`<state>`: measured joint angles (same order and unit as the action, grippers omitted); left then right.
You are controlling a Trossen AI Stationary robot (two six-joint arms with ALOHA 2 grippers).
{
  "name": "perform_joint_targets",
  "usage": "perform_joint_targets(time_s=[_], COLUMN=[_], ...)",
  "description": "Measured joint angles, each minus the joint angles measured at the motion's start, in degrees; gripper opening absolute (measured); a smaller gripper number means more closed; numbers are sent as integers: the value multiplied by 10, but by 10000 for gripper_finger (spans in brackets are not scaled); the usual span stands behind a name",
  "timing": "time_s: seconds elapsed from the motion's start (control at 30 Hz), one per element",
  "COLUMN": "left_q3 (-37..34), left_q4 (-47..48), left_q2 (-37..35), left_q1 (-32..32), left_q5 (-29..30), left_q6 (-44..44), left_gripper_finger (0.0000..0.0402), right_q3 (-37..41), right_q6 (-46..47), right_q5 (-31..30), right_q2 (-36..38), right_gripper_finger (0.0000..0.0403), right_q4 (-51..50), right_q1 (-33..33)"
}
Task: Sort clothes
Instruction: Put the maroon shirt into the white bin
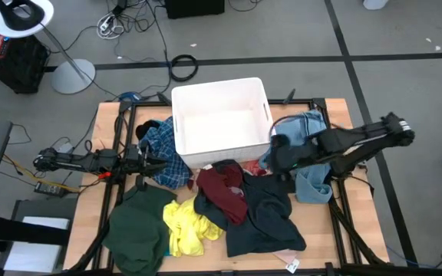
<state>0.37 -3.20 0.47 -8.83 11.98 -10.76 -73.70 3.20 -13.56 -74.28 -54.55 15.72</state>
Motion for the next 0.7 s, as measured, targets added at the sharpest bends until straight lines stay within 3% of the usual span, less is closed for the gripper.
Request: perform_joint_targets(time_s=[0.4, 0.7], left_q3=[0, 0], left_q4=[0, 0], left_q2=[0, 0], left_q1=[0, 0], left_q5=[0, 0], left_q6=[0, 0], left_gripper_finger=[90, 90], right_q3=[-96, -126], right_q6=[9, 18], right_q5=[-2, 68], right_q2=[-210, -308], right_gripper_finger=[230, 230], right_q4=[71, 105], right_q1=[13, -16])
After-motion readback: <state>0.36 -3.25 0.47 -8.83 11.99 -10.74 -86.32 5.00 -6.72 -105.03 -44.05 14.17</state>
